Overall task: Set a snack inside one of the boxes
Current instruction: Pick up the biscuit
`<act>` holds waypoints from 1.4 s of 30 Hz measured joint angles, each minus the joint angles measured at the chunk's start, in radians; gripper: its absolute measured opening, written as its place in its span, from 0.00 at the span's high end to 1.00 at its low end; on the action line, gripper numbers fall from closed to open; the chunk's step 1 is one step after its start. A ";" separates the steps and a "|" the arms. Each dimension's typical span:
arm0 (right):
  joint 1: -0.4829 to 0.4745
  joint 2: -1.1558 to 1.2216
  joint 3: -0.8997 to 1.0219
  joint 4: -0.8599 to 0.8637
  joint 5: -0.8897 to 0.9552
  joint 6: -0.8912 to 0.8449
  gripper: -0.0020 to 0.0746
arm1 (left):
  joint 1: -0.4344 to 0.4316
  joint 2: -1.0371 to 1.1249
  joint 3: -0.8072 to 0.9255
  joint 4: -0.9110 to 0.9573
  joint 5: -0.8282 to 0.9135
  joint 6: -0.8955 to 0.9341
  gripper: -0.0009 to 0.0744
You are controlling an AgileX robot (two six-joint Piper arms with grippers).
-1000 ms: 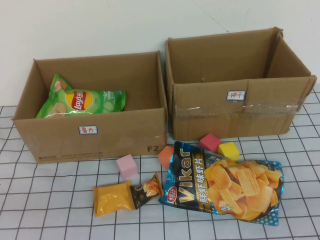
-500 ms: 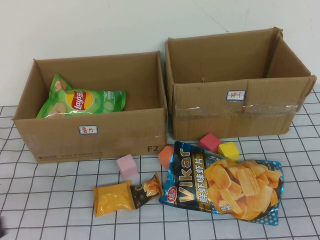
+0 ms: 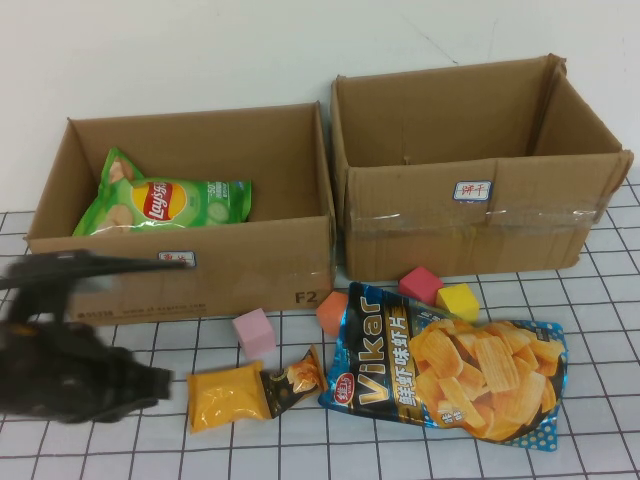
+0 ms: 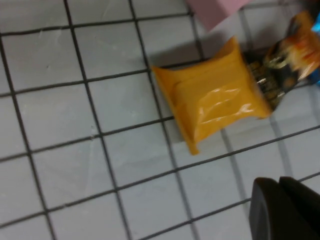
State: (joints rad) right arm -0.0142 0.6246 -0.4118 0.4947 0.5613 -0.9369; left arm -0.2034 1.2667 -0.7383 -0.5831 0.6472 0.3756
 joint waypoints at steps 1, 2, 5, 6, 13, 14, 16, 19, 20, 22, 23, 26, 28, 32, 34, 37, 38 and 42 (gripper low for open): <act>0.000 0.000 0.000 0.004 0.000 -0.010 0.98 | -0.031 0.027 -0.020 0.064 -0.004 -0.043 0.99; 0.000 0.000 0.000 0.008 0.000 -0.015 0.98 | -0.072 0.057 -0.045 0.150 -0.006 -0.097 0.99; 0.000 0.000 0.000 0.012 0.000 -0.030 0.98 | -0.192 0.127 -0.102 0.398 -0.008 -0.209 0.99; 0.000 0.000 0.000 0.014 0.000 -0.034 0.98 | -0.233 0.148 -0.117 0.473 -0.006 -0.236 0.98; 0.000 0.000 0.000 0.021 0.015 -0.048 0.98 | -0.380 0.295 -0.229 0.649 0.029 -0.309 0.47; 0.000 0.000 0.000 0.025 0.017 -0.053 0.98 | -0.386 0.318 -0.249 0.652 0.030 -0.308 0.35; 0.000 0.000 0.000 0.039 0.023 -0.067 0.98 | -0.393 0.362 -0.283 0.652 0.030 -0.273 0.20; 0.000 0.000 0.000 0.057 0.023 -0.080 0.98 | -0.393 0.414 -0.320 0.639 0.030 -0.199 0.10; 0.000 0.000 0.000 0.061 0.023 -0.084 0.98 | -0.393 0.431 -0.330 0.634 0.030 -0.178 0.09; 0.000 0.000 0.000 0.062 0.033 -0.085 0.98 | -0.393 0.458 -0.344 0.634 0.030 -0.158 0.08; 0.000 0.000 0.000 0.062 0.042 -0.086 0.98 | -0.393 0.472 -0.349 0.634 0.030 -0.150 0.08; 0.000 0.000 0.000 0.063 0.072 -0.086 0.98 | -0.393 0.510 -0.375 0.628 0.049 -0.144 0.09; 0.000 0.000 0.000 0.067 0.080 -0.089 0.98 | -0.389 0.539 -0.393 0.623 0.061 -0.144 0.11; 0.000 0.000 0.000 0.082 0.082 -0.103 0.98 | -0.363 0.584 -0.419 0.609 0.079 -0.146 0.12; 0.000 0.000 0.000 0.090 0.082 -0.110 0.98 | -0.356 0.597 -0.422 0.604 0.086 -0.144 0.12; 0.000 0.000 0.000 0.101 0.084 -0.123 0.98 | -0.352 0.611 -0.422 0.604 0.109 -0.144 0.14; 0.000 0.000 0.000 0.103 0.084 -0.126 0.98 | -0.352 0.615 -0.422 0.602 0.117 -0.144 0.17; 0.000 0.000 0.000 0.109 0.084 -0.130 0.98 | -0.352 0.617 -0.424 0.594 0.140 -0.162 0.37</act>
State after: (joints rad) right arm -0.0142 0.6246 -0.4118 0.6040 0.6454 -1.0668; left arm -0.5553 1.8841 -1.1626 0.0110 0.7873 0.2140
